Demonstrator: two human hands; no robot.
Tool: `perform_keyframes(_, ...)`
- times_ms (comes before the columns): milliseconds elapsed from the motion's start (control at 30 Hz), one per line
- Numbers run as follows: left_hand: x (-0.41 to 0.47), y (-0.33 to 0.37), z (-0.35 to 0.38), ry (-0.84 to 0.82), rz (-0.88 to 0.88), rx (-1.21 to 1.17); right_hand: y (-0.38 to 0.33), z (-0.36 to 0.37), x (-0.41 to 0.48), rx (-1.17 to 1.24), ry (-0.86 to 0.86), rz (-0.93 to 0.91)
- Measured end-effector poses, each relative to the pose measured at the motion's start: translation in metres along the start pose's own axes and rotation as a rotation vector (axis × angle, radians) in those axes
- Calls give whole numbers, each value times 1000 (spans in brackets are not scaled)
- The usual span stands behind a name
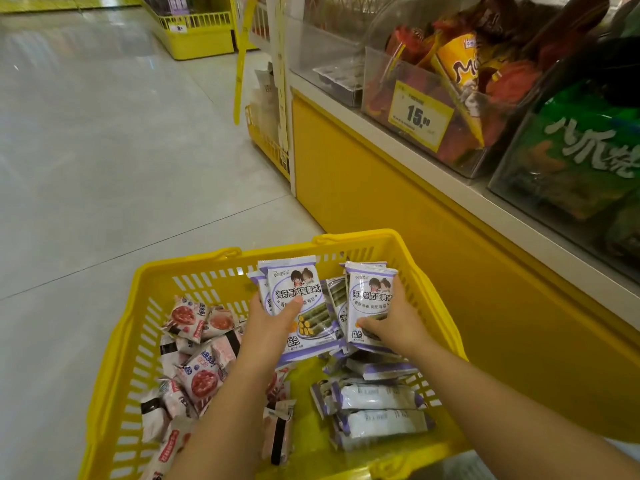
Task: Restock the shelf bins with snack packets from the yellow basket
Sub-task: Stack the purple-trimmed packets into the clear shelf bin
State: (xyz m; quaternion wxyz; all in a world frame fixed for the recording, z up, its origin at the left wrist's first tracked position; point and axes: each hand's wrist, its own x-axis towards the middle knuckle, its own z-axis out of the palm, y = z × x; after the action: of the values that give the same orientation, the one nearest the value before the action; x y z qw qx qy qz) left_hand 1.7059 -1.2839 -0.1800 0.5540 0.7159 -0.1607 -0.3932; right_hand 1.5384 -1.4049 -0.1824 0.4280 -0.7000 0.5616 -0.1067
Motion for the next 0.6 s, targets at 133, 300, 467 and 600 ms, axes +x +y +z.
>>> perform_keyframes(133,4,-3,-4,31,-25,-4,-3,3,2,89,36,49)
perform_keyframes(300,5,-5,-4,46,-48,1,-7,6,3,135,78,127)
perform_keyframes(467,2,-3,-3,42,-73,13,-9,7,5,141,114,124)
perform_keyframes(600,1,-1,-3,45,-93,22,-7,3,6,177,115,128)
